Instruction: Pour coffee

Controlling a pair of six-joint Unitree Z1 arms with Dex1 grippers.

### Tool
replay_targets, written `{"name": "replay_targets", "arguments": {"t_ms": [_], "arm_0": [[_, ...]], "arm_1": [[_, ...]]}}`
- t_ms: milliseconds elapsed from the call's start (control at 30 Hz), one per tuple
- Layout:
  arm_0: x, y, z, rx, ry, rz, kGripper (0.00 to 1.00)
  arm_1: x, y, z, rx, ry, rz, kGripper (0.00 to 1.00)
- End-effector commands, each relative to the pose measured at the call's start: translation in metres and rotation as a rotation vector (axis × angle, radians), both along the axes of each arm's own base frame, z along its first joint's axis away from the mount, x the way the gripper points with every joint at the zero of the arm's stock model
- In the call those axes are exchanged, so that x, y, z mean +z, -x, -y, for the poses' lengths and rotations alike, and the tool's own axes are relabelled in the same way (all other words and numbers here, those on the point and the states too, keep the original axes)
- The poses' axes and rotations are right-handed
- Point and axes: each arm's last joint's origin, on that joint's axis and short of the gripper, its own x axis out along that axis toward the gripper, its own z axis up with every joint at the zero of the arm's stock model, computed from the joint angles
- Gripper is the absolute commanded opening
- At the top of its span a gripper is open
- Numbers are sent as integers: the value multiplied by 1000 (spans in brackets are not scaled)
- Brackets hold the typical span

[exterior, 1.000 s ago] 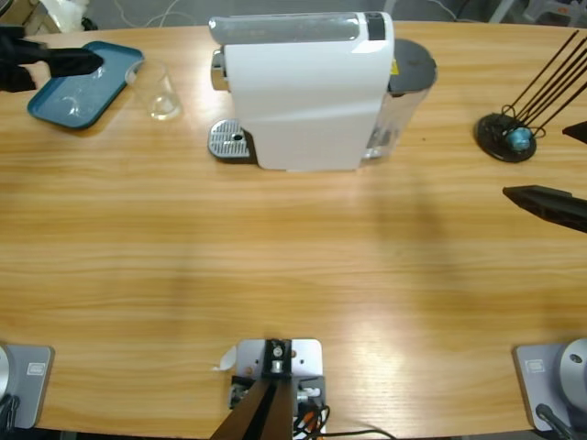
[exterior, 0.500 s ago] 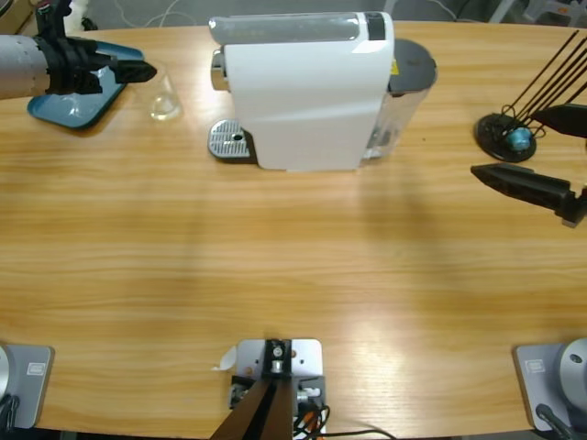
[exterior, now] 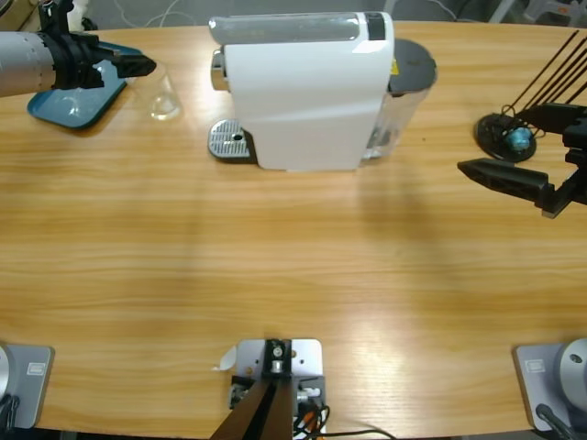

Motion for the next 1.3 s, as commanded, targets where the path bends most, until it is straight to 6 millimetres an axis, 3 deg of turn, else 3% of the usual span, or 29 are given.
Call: {"name": "replay_targets", "arguments": {"t_ms": [33, 633, 1300], "arm_0": [[-27, -14, 2, 17, -44, -38, 977], [-48, -40, 1, 46, -50, -63, 991], [-73, -44, 6, 10, -31, -143, 977]], "arm_1": [[-13, 0, 2, 2, 40, -21, 904], [-14, 0, 2, 4, 29, -11, 945], [-16, -1, 1, 3, 34, -14, 945]]}}
